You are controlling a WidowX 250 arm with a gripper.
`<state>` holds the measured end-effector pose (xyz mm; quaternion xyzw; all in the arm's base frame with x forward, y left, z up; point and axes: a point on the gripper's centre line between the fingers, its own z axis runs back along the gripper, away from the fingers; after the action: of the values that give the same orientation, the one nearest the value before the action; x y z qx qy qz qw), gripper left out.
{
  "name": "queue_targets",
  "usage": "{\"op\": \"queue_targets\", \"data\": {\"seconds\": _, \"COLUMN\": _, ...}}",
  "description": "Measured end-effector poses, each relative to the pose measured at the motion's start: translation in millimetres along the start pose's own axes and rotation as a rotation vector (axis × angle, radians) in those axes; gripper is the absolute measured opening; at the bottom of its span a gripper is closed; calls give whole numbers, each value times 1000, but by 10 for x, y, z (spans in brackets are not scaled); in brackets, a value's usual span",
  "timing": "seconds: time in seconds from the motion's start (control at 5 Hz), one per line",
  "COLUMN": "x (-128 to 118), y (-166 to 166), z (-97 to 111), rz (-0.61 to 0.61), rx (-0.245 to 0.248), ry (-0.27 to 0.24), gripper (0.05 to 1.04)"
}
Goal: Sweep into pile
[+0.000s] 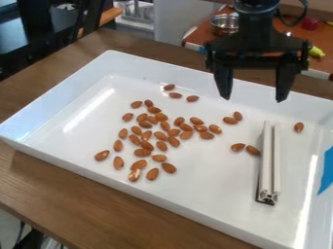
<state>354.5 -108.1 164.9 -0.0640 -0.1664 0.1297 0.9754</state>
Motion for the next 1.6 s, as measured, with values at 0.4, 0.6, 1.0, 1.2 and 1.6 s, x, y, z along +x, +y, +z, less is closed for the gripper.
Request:
{"op": "queue_targets", "data": {"seconds": 0.4, "x": -113, "y": 58, "z": -223, "rz": 0, "rx": 34, "ry": 55, "gripper": 1000}}
{"op": "queue_targets", "data": {"seconds": 0.6, "x": -187, "y": -25, "z": -374, "rz": -19, "rx": 41, "ry": 79, "gripper": 1000}}
{"op": "queue_targets", "data": {"seconds": 1.0, "x": -213, "y": -100, "z": -524, "rz": -6, "rx": 13, "ry": 92, "gripper": 1000}}
{"op": "queue_targets", "data": {"seconds": 1.2, "x": -235, "y": -139, "z": -590, "rz": 7, "rx": 10, "ry": 95, "gripper": 1000}}
{"op": "queue_targets", "data": {"seconds": 1.6, "x": -363, "y": -240, "z": -690, "rz": -1, "rx": 17, "ry": 128, "gripper": 951}}
